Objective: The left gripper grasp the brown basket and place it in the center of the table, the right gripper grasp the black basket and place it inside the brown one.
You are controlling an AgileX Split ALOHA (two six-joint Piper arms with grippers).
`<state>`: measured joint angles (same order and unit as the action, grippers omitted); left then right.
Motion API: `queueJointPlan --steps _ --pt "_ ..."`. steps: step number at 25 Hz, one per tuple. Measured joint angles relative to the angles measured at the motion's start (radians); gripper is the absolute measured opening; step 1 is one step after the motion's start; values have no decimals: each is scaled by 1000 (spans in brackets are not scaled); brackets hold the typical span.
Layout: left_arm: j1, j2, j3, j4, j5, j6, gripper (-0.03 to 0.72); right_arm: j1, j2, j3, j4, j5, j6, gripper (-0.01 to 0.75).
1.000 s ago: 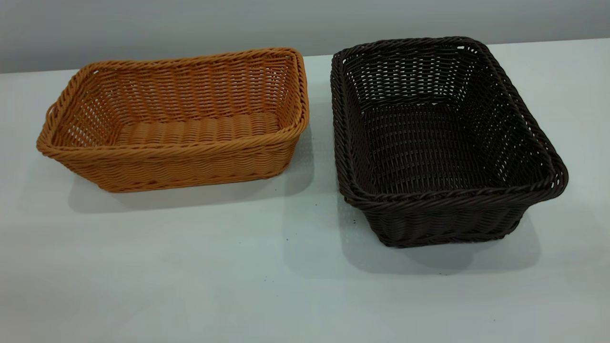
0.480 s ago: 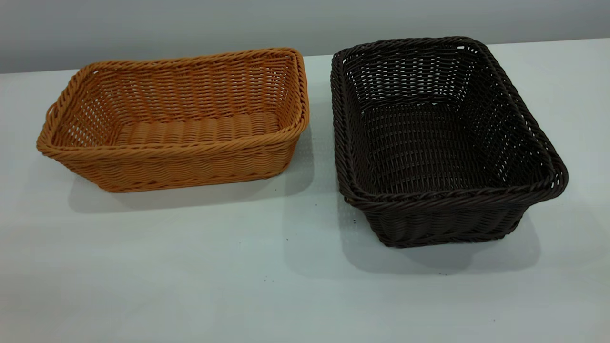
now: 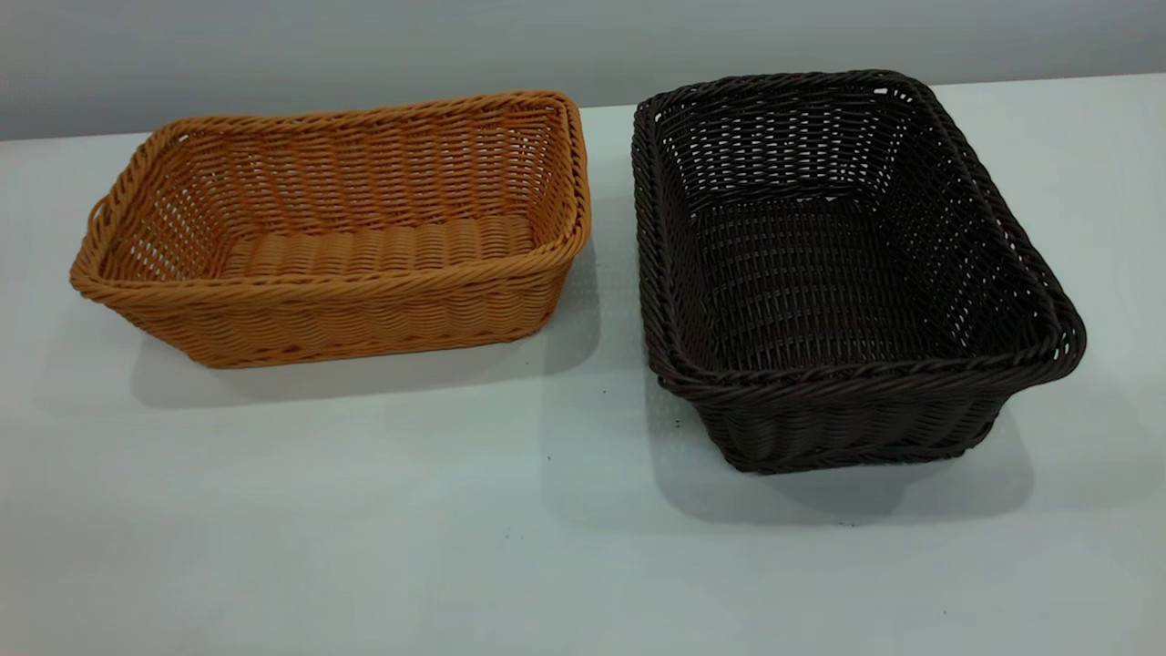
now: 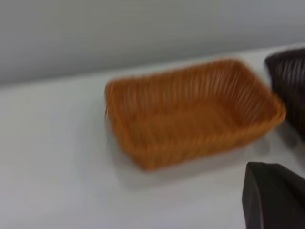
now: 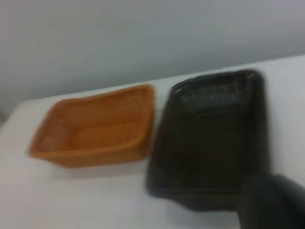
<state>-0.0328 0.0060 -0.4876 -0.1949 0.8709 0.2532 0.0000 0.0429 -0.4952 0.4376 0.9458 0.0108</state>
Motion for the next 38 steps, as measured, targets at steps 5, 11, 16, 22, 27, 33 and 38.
queueJointPlan --steps 5,11,16,22,27,33,38 --pt "0 85 0 -103 -169 142 148 0 127 0 215 -23 -145 273" --pt "0 277 0 -132 -294 295 405 0 317 0 488 -133 -291 492" --pt "0 480 -9 -106 -325 405 482 0 480 0 668 -145 -297 510" --pt "-37 746 -106 -107 -334 529 487 0 677 0 879 -146 -297 510" --pt "-65 948 -187 -112 -339 557 488 0 831 0 957 -101 -297 510" --pt "-73 1160 -201 -139 -347 565 488 2 1021 0 983 -132 -273 510" --pt "-74 1249 -201 -141 -367 566 488 46 1170 0 1000 -146 -206 510"
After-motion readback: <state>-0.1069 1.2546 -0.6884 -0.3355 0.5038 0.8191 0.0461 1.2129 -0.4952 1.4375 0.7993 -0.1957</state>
